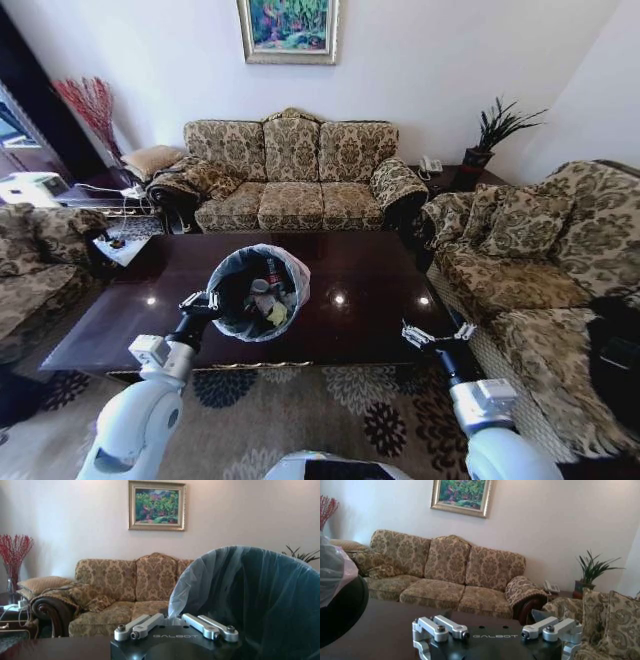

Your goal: Move to the front of the table and place the trash on the table into the trash bin.

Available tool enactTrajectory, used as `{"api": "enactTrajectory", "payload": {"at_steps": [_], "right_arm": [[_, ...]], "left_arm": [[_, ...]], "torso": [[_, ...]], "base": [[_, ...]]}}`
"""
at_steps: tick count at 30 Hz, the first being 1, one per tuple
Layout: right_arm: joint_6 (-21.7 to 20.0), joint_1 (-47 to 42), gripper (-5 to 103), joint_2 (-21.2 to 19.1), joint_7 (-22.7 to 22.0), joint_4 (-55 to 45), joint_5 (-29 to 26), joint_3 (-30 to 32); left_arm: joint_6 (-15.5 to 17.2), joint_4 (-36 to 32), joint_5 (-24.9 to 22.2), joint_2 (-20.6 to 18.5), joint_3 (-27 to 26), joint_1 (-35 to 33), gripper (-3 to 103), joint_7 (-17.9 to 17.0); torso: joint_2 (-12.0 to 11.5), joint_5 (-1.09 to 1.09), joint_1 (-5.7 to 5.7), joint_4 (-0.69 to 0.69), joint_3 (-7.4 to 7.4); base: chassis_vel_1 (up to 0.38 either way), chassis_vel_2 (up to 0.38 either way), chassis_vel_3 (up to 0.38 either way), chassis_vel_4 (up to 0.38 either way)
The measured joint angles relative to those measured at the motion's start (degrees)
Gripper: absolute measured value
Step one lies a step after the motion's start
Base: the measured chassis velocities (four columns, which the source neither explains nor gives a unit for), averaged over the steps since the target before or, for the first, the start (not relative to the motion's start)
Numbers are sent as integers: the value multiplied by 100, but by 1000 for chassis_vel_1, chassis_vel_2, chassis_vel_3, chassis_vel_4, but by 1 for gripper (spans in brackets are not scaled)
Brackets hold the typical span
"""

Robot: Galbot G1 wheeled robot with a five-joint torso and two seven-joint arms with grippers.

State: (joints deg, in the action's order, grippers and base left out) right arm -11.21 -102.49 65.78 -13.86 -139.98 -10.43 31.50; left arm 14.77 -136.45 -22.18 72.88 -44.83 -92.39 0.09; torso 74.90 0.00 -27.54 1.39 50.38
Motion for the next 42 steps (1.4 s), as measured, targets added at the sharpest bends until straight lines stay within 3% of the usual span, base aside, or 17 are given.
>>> {"api": "enactTrajectory", "payload": {"at_steps": [19, 23, 28, 42], "right_arm": [[83, 52, 100, 26, 56, 70, 26, -51], [261, 42, 100, 63, 176, 113, 43, -55], [298, 12, 100, 103, 329, 113, 61, -24], [383, -30, 100, 135, 437, 113, 269, -68]], "left_arm": [[108, -24, -1, 18, 5, -5, 0, -25], [-4, -3, 23, 19, 10, -3, 0, -10], [-80, -21, 38, 25, 36, -45, 0, 19], [-106, -128, 109, 76, 81, -137, 0, 30]], "torso": [[0, 0, 0, -1, 0], [0, 0, 3, 3, -1], [1, -1, 3, -3, -1], [-1, 1, 0, 0, 0]], "base": [[134, -108, -99, 135], [173, -26, -38, 170], [22, -1, -5, 11], [44, 32, -48, -37]]}}
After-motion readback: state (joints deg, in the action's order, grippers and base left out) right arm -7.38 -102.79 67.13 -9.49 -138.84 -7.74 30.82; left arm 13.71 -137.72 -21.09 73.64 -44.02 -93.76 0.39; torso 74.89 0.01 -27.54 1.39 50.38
